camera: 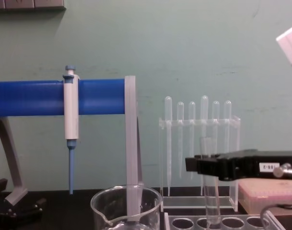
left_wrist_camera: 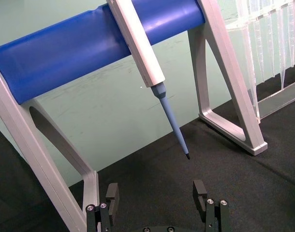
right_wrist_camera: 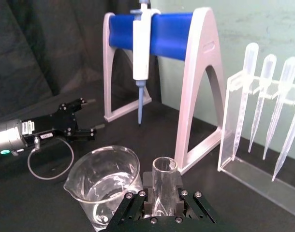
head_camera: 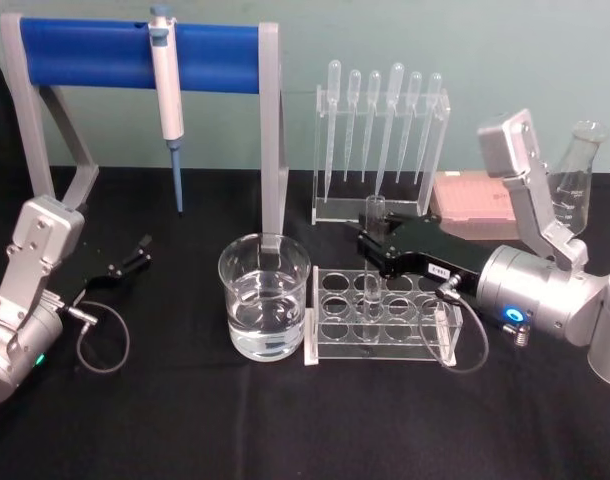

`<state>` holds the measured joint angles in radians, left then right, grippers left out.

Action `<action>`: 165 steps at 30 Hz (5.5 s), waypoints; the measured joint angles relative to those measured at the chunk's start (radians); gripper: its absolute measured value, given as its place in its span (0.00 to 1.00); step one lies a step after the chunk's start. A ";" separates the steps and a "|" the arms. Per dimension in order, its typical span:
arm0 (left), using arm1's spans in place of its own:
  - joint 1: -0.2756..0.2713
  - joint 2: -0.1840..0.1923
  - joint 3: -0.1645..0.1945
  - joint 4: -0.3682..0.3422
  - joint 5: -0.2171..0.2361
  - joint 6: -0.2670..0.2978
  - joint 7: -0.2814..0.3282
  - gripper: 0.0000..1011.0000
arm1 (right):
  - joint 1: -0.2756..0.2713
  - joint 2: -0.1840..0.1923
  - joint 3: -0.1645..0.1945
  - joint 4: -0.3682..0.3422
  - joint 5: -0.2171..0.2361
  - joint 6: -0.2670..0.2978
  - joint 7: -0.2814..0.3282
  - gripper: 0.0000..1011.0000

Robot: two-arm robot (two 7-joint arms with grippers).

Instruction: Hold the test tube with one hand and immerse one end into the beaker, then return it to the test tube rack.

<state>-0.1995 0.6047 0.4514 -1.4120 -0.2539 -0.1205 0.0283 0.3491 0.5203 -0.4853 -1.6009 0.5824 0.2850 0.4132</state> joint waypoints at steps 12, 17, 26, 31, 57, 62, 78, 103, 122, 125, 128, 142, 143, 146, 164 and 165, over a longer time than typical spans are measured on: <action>0.000 0.000 0.000 0.000 0.000 0.000 0.000 0.99 | -0.071 0.034 0.045 -0.133 -0.035 -0.089 -0.026 0.22; 0.000 0.000 0.000 0.000 0.000 0.000 0.000 0.99 | -0.100 0.047 0.066 -0.188 -0.061 -0.130 -0.027 0.22; 0.000 0.000 0.000 0.000 0.000 0.000 0.000 0.99 | -0.122 0.056 0.091 -0.247 -0.096 -0.154 -0.021 0.22; 0.000 0.000 0.000 0.000 0.000 0.000 0.000 0.99 | -0.129 0.050 0.105 -0.256 -0.096 -0.159 -0.019 0.22; 0.000 0.000 0.000 0.000 0.000 0.000 0.000 0.99 | -0.132 0.048 0.108 -0.255 -0.096 -0.161 -0.018 0.22; 0.000 0.000 0.000 0.000 0.000 0.000 0.000 0.99 | -0.132 0.048 0.108 -0.255 -0.096 -0.161 -0.018 0.22; 0.000 0.000 0.000 0.000 0.000 0.000 0.000 0.99 | -0.131 0.048 0.107 -0.256 -0.096 -0.161 -0.018 0.22; 0.000 0.000 0.000 0.000 0.000 0.000 0.000 0.99 | -0.101 0.008 0.087 -0.232 -0.109 -0.161 -0.009 0.22; 0.000 0.000 0.000 0.000 0.000 0.000 0.000 0.99 | 0.084 -0.148 -0.030 -0.078 -0.149 -0.153 0.026 0.22; 0.000 0.000 0.000 0.000 0.000 0.000 0.000 0.99 | 0.099 -0.169 -0.047 -0.048 -0.159 -0.159 0.026 0.22; 0.000 0.000 0.000 0.000 0.000 0.000 0.000 0.99 | 0.109 -0.185 -0.064 -0.020 -0.175 -0.165 0.026 0.22; 0.000 0.000 0.000 0.000 0.000 0.000 0.000 0.99 | 0.095 -0.236 -0.094 0.100 -0.221 -0.216 0.034 0.22; 0.000 0.000 0.000 0.000 0.000 0.000 0.000 0.99 | 0.092 -0.237 -0.095 0.103 -0.222 -0.218 0.035 0.22; 0.000 0.000 0.000 0.000 0.000 0.000 0.000 0.99 | 0.082 -0.243 -0.097 0.113 -0.228 -0.225 0.037 0.22; 0.000 0.000 0.000 0.000 0.000 0.000 0.000 0.99 | 0.049 -0.265 -0.090 0.168 -0.258 -0.259 0.045 0.22; 0.000 0.000 0.000 0.000 0.000 0.000 0.000 0.99 | 0.048 -0.265 -0.089 0.168 -0.259 -0.259 0.045 0.22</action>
<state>-0.1996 0.6047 0.4514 -1.4120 -0.2539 -0.1205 0.0283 0.3966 0.2549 -0.5738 -1.4333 0.3235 0.0264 0.4581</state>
